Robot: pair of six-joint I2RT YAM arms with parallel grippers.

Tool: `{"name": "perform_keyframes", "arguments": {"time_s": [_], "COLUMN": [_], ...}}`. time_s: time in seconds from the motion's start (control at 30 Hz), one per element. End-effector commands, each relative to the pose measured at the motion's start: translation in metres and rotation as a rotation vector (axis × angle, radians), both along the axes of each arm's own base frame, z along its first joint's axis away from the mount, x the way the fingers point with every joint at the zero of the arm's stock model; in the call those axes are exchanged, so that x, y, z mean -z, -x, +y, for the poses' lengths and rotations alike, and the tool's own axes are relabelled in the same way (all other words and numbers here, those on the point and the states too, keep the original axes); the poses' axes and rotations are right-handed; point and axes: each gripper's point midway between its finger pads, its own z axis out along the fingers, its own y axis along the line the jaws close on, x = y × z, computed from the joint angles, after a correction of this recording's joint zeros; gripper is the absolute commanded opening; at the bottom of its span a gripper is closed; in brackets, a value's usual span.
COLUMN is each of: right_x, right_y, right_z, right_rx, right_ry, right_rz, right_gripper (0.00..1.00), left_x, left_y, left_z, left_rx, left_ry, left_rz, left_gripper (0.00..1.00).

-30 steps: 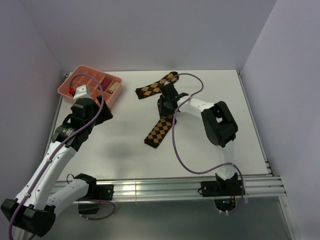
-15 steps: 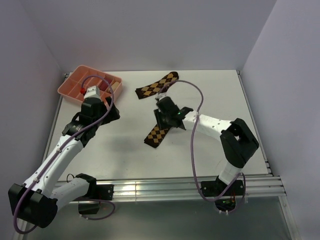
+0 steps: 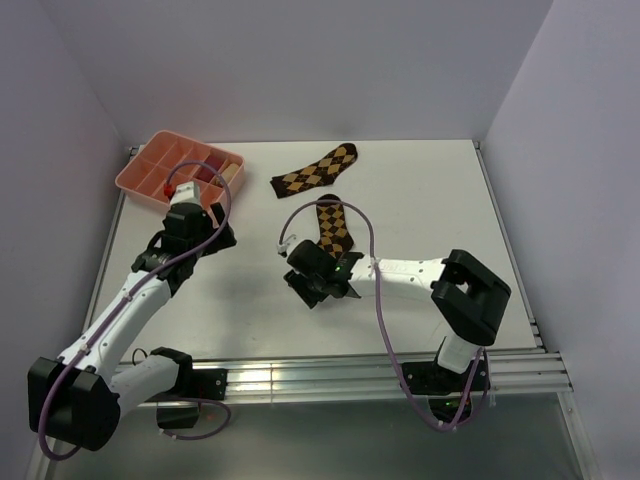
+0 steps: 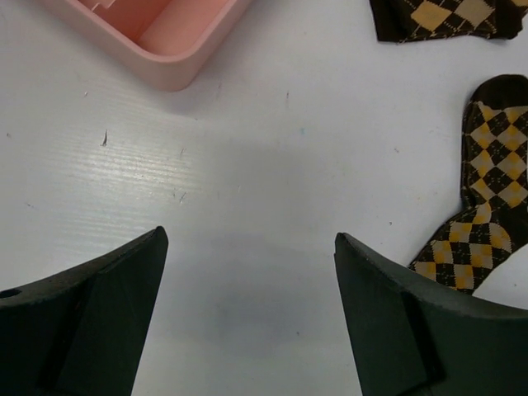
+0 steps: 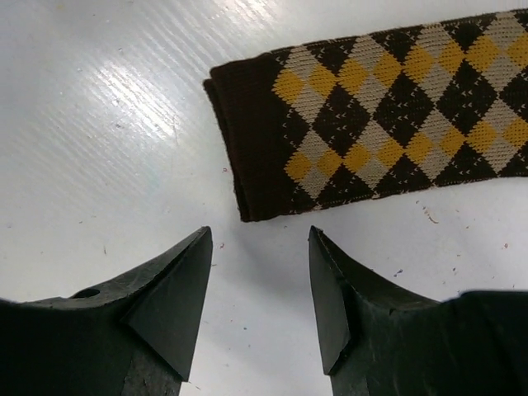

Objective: Roll the socks
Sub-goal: Roll the sock at the center of the board.

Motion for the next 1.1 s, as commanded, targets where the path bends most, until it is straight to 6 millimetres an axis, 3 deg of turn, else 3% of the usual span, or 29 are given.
{"name": "perform_keyframes", "arguments": {"time_s": [0.0,0.33,0.6,0.67,0.8,0.9,1.07], "right_x": [-0.017,0.003,0.009,0.001,-0.024,-0.031,-0.019], "right_y": [-0.011,-0.013,-0.015,-0.016,-0.021,-0.029,-0.031], "right_z": [0.016,0.037,0.062,0.067,0.066,0.056,0.044], "right_rx": [-0.034,-0.083,-0.105,-0.106,-0.092,-0.07,-0.092], "right_ry": [-0.013,0.038,0.018,0.004,-0.012,0.015,0.083], "right_rz": [-0.094,-0.111,-0.077,-0.087,-0.138,-0.195,-0.225], "right_gripper": [0.58,0.56,0.52,0.52,0.51,0.52,0.56], "left_x": [-0.008,-0.003,-0.004,-0.003,-0.004,-0.004,-0.002], "left_y": [-0.006,-0.007,-0.007,-0.006,-0.005,-0.006,-0.007], "left_z": [0.0,0.004,0.009,0.01,0.011,0.011,0.011], "left_rx": [0.018,0.007,-0.011,-0.018,-0.021,-0.027,-0.031], "left_ry": [-0.007,-0.028,-0.041,-0.045,-0.042,-0.037,-0.037], "left_rz": [-0.056,-0.052,-0.055,-0.054,-0.059,-0.061,-0.05], "left_gripper": [0.88,0.87,0.87,0.87,0.87,0.87,0.87]}}
